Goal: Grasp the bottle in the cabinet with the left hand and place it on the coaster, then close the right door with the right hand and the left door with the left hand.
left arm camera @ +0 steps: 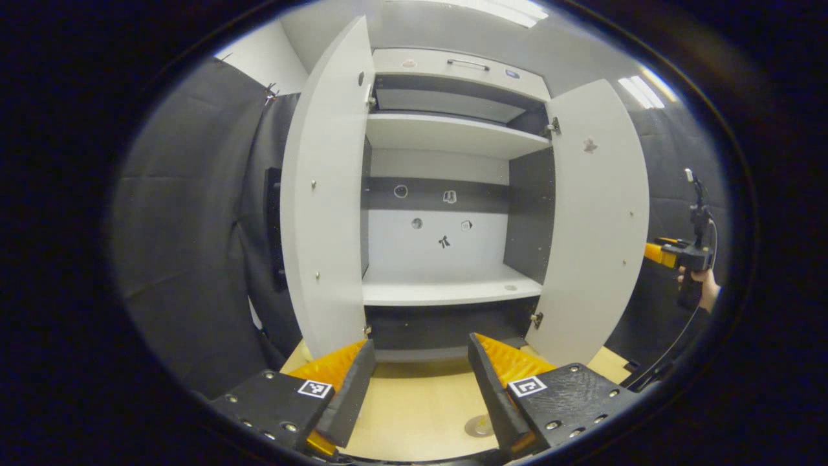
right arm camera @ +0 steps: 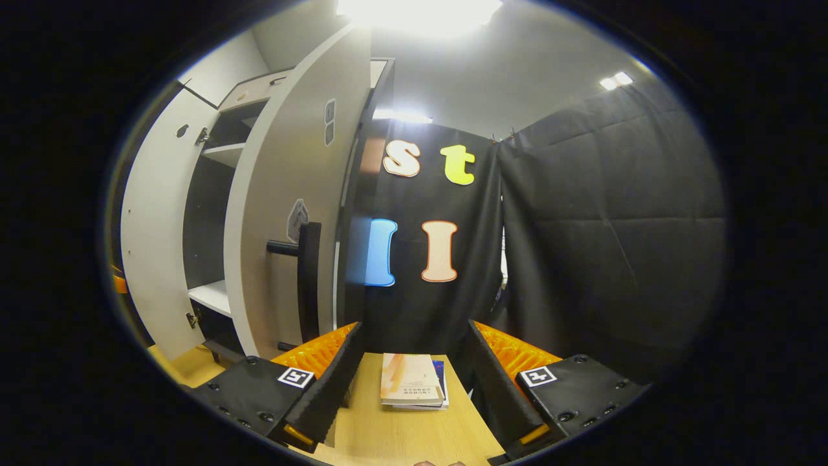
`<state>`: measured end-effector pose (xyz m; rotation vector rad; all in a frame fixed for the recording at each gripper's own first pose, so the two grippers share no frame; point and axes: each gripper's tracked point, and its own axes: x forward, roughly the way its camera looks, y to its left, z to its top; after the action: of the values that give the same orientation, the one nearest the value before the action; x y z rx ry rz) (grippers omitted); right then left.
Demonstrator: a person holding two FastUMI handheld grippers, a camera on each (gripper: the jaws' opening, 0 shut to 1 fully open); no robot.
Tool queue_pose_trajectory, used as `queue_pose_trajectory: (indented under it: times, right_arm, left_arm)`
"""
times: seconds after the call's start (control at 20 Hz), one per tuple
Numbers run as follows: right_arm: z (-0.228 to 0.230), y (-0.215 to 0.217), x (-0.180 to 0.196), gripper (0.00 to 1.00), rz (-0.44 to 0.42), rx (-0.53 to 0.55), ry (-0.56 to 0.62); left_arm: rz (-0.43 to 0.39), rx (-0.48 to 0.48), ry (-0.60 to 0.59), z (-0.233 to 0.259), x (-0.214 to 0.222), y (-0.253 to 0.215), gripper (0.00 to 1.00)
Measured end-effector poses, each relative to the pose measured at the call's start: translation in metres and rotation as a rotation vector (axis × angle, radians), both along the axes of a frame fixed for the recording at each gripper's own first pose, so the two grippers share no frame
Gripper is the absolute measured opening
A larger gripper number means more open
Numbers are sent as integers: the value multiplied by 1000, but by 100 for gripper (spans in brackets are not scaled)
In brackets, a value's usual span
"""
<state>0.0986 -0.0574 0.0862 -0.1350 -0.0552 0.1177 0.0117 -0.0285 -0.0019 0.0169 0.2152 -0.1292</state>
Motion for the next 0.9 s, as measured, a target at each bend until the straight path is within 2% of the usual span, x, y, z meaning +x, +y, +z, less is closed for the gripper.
queue_pose_trajectory:
  times: [0.1,0.15,0.25,0.35,0.4,0.5,0.6,0.65,0.9]
  right_arm:
    - [7,6,10,96,30,-7,0]
    - [11,7,15,96,36,-7,0]
    - [15,12,20,96,49,5,9]
    - [17,12,20,92,38,14,20]
    - [16,13,18,96,24,16,24]
    - [19,21,12,96,7,10,9]
    - [16,41,7,96,31,17,17]
    - [15,54,5,92,58,28,25]
    - [13,112,3,92,147,67,27]
  left_arm:
    - [8,-29,-25,7,6,2,87]
    - [13,-36,-32,9,5,5,83]
    - [16,-38,-38,9,7,8,83]
    - [27,-42,-41,2,2,14,83]
    - [33,-49,-41,0,1,16,83]
    - [40,-72,-34,-3,-3,19,83]
    - [48,-86,-26,-9,-7,25,83]
    - [52,-88,-24,-11,-10,29,83]
    - [91,-105,-24,-19,-29,46,83]
